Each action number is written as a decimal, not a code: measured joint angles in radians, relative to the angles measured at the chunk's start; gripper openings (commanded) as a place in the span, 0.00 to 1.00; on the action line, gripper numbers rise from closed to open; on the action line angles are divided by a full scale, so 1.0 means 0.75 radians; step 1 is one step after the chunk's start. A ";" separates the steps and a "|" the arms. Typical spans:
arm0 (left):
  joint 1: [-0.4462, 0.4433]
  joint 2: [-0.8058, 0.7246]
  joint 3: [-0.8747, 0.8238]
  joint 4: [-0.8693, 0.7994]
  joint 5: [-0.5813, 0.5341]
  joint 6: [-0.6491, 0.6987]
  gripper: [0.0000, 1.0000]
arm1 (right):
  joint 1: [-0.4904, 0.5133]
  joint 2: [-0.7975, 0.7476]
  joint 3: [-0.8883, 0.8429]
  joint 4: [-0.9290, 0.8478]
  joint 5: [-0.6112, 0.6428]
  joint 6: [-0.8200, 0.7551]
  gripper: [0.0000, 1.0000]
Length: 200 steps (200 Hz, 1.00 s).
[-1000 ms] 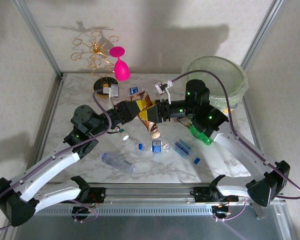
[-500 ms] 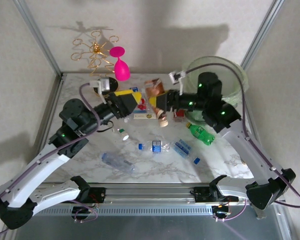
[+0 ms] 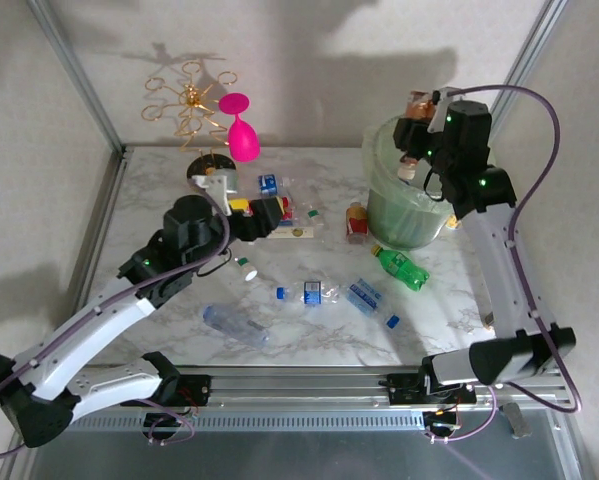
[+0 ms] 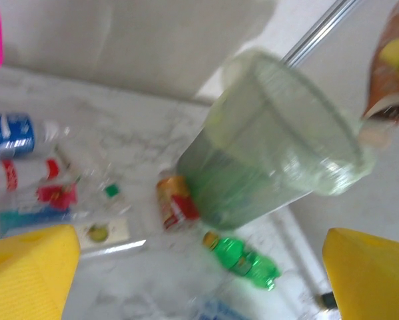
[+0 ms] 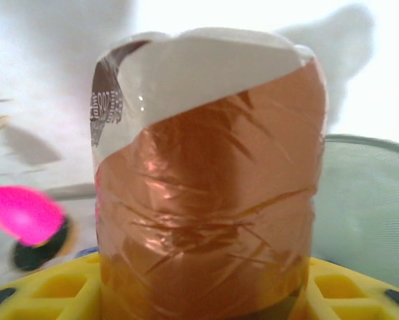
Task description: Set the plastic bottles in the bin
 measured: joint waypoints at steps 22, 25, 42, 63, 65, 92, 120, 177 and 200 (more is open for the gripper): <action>0.000 0.008 -0.052 -0.004 0.022 0.004 0.93 | -0.072 0.116 0.051 -0.001 0.043 -0.021 0.40; 0.000 0.007 -0.056 -0.004 0.025 0.005 0.93 | -0.078 0.132 0.057 -0.001 0.050 -0.031 0.40; 0.000 0.001 -0.073 0.004 0.031 0.014 0.94 | -0.092 0.202 0.076 -0.002 0.091 -0.062 0.40; 0.000 -0.006 -0.081 0.010 0.032 0.030 0.94 | -0.092 0.264 0.078 -0.012 0.117 -0.085 0.39; 0.000 -0.006 -0.082 0.009 0.032 0.032 0.94 | -0.092 0.269 0.078 -0.016 0.120 -0.085 0.39; 0.000 -0.020 -0.095 0.022 0.032 0.039 0.94 | -0.095 0.323 0.079 -0.058 0.156 -0.093 0.36; 0.000 -0.021 -0.097 0.032 0.032 0.039 0.94 | -0.095 0.399 0.099 -0.158 0.237 -0.075 0.35; 0.000 -0.024 -0.107 0.038 0.032 0.039 0.94 | -0.098 0.604 0.234 -0.370 0.315 -0.047 0.36; 0.000 -0.027 -0.114 0.039 0.032 0.038 0.94 | -0.100 0.641 0.254 -0.422 0.315 -0.026 0.38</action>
